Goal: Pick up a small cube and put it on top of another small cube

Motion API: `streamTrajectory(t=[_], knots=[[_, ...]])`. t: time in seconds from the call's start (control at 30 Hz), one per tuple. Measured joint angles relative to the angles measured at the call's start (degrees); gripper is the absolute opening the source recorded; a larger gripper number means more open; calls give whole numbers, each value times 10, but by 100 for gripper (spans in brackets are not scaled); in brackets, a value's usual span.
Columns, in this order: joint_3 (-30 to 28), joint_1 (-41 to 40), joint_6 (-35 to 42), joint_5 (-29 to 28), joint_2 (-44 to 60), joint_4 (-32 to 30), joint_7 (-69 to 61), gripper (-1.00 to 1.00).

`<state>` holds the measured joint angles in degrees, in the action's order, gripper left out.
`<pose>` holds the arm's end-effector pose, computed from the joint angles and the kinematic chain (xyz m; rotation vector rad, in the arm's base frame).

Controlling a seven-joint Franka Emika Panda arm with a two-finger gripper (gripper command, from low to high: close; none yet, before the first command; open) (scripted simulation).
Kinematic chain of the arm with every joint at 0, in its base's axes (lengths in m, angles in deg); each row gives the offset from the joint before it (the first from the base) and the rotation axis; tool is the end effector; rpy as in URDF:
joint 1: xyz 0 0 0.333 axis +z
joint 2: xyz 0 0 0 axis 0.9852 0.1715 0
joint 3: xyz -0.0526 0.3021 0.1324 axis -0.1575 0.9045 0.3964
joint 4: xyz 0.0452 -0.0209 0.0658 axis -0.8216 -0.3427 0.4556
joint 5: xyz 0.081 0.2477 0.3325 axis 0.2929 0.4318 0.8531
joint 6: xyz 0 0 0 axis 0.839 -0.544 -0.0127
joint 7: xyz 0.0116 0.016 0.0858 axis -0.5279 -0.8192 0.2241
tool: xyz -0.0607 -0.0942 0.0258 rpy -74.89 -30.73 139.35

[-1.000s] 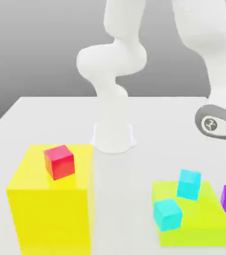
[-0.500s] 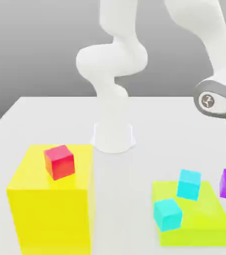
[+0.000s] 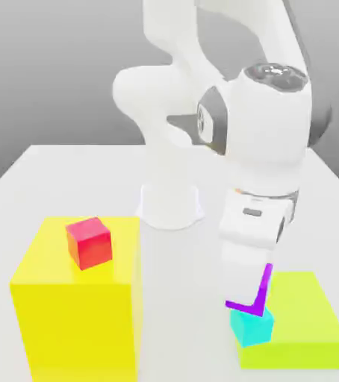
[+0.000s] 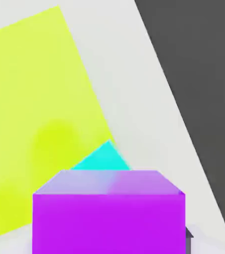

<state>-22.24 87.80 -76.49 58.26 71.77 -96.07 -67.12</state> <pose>0.4712 0.1290 0.2351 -3.0715 -0.6568 0.0029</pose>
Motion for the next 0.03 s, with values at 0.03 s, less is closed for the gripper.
streamTrajectory(t=[0.03], knots=[[0, 0, 0, 0, 0, 0, 0, 100]])
